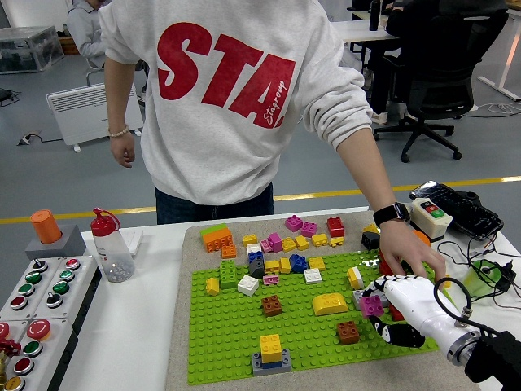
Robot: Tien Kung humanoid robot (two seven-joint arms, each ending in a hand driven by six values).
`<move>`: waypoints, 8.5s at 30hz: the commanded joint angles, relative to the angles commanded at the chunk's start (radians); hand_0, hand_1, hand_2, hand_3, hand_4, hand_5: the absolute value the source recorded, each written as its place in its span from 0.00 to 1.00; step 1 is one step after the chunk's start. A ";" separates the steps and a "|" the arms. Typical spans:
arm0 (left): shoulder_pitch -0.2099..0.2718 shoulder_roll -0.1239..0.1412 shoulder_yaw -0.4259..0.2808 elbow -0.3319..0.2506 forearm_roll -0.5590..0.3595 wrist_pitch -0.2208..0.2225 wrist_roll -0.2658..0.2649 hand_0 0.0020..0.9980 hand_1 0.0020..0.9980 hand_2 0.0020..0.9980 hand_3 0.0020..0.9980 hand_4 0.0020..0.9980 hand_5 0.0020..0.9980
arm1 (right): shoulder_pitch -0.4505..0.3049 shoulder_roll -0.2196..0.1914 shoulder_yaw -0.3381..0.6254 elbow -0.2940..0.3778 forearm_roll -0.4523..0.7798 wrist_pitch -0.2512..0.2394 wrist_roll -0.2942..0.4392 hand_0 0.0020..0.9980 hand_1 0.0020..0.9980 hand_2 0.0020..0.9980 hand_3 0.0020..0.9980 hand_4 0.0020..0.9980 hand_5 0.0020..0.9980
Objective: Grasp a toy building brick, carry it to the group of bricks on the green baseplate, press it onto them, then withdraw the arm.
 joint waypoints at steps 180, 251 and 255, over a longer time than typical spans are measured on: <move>0.001 0.006 -0.005 0.000 0.008 0.000 0.002 0.66 0.69 0.67 0.58 0.29 1.00 | 0.264 0.265 -0.272 0.020 0.175 0.215 -0.316 0.75 0.78 0.91 0.66 0.52 0.28; 0.001 0.005 -0.012 0.000 0.015 -0.003 0.002 0.66 0.69 0.67 0.58 0.29 1.00 | 0.171 0.183 -0.221 0.088 0.122 -0.145 0.063 0.71 0.72 0.71 0.66 0.40 0.14; 0.001 0.005 -0.012 0.000 0.015 -0.003 0.002 0.66 0.69 0.67 0.58 0.29 1.00 | 0.163 0.171 -0.229 0.077 0.114 -0.213 0.166 0.58 0.63 0.60 0.55 0.33 0.14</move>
